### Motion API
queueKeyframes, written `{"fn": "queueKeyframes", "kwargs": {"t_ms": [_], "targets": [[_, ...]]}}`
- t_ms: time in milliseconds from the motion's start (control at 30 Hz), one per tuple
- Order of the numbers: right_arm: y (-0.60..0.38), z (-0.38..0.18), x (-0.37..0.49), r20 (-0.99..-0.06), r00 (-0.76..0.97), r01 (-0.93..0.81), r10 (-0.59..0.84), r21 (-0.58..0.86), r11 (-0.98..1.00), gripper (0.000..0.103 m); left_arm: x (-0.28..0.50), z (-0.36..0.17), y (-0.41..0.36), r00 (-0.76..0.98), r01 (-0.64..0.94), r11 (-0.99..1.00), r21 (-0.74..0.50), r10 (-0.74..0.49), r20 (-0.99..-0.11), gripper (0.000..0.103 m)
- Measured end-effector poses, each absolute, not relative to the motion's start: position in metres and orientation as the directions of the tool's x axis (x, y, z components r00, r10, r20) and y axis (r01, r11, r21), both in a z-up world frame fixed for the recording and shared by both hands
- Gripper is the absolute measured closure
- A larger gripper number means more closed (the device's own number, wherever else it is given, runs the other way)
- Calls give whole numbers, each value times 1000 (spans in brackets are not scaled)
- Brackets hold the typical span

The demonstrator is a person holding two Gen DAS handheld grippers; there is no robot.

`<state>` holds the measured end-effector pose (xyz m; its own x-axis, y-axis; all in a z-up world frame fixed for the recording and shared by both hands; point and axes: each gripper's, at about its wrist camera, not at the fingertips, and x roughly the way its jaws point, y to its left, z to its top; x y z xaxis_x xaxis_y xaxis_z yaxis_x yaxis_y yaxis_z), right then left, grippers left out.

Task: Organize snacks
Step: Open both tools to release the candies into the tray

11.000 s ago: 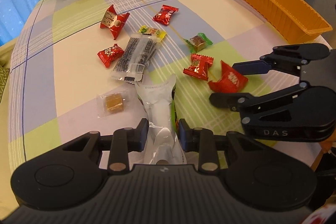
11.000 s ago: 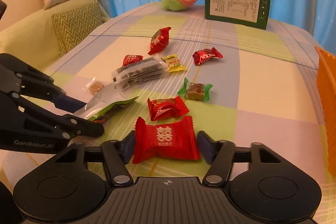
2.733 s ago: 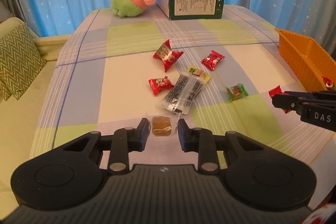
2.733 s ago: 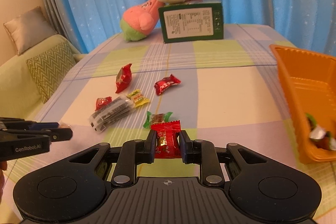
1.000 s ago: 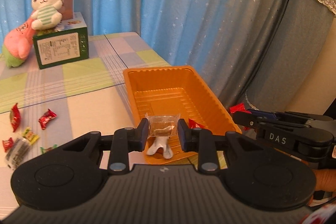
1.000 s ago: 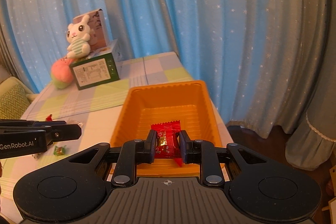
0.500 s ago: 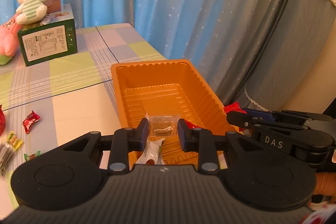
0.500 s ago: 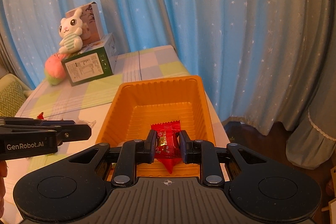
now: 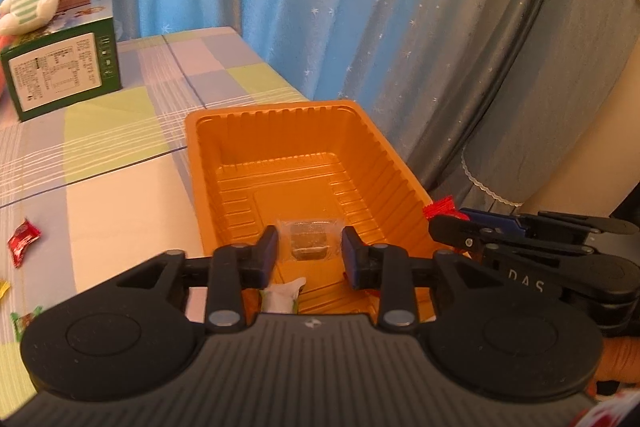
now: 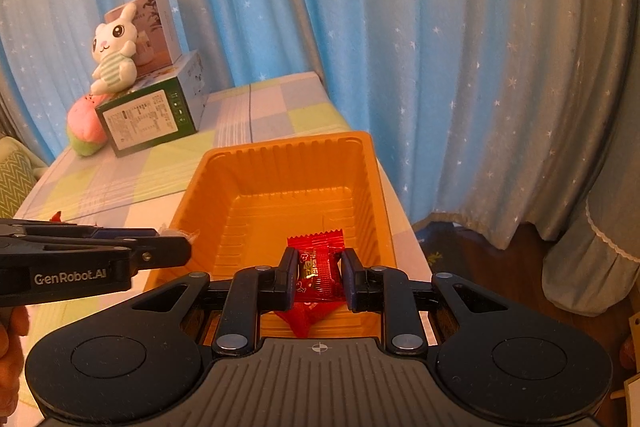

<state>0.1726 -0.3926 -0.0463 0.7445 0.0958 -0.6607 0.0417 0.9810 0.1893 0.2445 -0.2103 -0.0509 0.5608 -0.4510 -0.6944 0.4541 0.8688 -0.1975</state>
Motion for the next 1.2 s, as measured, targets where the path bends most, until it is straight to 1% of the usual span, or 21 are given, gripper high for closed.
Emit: {"fn": "queueKeyframes", "kwargs": {"t_ms": [167,200,233,267,300,867,967,1067,1100,1133,1167,1200], "targets": [[-395,-49,174,-664,741,49,96,196,979,79,249,-53,-207,562,442,876,-194,-439,-701,68],[-396,-49,174,-664,741,51,95,197,979,79,248,-54,-205,563,438,877,-196,-437,-701,65],[-396,-49,173,-665,741,52,96,199,979,79,248,-54,-204,563,435,878,-200,-438,-701,60],[-397,-50,173,-667,739,53,97,201,978,79,248,-54,-202,562,433,877,-208,-443,-698,49],[-396,-50,173,-668,738,54,98,203,978,79,248,-54,-201,564,430,877,-212,-445,-696,42],[-391,-43,173,-655,747,42,117,222,974,79,225,-42,-166,630,392,908,-151,-384,-675,41],[-389,-44,177,-649,749,35,134,241,970,79,223,-42,-158,633,377,913,-158,-379,-676,41],[-390,-46,183,-625,755,-1,200,303,953,79,221,-44,-151,635,362,919,-157,-367,-680,40],[-390,-48,185,-626,751,0,208,315,949,74,221,-44,-149,637,356,921,-157,-362,-680,39],[-390,-48,187,-631,748,9,206,320,947,67,219,-44,-147,639,351,923,-157,-359,-681,39],[-390,-48,187,-632,748,19,201,323,946,46,218,-44,-145,641,346,925,-157,-356,-680,37],[-392,-48,186,-628,753,29,196,329,944,37,216,-44,-142,643,342,926,-158,-353,-680,36]]}}
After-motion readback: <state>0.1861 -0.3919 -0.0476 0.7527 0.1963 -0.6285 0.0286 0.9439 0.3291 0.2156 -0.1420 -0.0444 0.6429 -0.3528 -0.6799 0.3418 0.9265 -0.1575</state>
